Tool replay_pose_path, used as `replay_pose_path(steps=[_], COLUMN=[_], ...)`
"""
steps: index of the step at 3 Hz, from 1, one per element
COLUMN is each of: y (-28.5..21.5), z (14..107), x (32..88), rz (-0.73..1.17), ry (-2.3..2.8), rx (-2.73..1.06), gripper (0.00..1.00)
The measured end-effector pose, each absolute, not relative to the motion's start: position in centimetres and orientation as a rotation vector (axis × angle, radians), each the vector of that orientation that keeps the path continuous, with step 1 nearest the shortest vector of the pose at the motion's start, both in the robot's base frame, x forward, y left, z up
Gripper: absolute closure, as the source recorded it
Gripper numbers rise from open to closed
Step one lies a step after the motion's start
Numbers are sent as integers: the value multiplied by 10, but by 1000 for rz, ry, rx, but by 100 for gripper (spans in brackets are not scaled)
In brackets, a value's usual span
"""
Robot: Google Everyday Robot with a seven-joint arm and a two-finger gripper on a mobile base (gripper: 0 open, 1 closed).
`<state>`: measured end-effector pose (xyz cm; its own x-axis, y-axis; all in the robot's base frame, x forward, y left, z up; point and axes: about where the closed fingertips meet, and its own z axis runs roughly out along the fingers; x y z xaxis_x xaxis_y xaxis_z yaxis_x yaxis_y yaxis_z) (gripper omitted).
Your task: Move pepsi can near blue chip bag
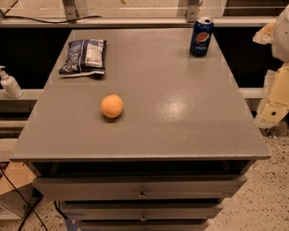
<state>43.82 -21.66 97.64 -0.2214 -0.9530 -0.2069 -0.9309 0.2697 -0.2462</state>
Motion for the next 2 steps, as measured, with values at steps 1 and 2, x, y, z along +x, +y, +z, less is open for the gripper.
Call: replay_pose_path(steps=[1, 2], y=[-217, -214], z=[976, 985], x=[438, 452], rz=[-99, -83], ry=[2231, 2198], rx=[-1724, -1682], gripper=[0, 0])
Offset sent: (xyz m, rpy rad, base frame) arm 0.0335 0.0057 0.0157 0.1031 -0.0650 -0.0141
